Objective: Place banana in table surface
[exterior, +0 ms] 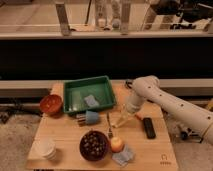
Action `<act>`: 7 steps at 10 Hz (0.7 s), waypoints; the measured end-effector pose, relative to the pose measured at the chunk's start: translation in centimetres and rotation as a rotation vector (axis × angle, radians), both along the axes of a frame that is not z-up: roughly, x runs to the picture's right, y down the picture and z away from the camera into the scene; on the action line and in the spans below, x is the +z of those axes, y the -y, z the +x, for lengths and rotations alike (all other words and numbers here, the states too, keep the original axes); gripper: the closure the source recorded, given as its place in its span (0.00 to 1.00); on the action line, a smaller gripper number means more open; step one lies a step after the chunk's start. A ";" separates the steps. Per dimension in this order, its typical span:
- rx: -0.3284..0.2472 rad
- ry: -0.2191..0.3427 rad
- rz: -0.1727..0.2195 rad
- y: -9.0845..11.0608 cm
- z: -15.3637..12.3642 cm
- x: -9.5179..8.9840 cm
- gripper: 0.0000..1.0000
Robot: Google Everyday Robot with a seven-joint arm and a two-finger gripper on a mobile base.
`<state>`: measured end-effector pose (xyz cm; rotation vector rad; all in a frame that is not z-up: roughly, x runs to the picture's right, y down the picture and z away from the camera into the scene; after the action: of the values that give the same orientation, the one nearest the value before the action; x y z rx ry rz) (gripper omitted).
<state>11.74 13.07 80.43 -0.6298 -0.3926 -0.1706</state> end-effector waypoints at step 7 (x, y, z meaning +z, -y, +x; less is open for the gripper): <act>-0.073 0.016 0.113 8.3 -1.2 -10.1 1.00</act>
<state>10.50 4.80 70.38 -0.5315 -0.3733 -0.2656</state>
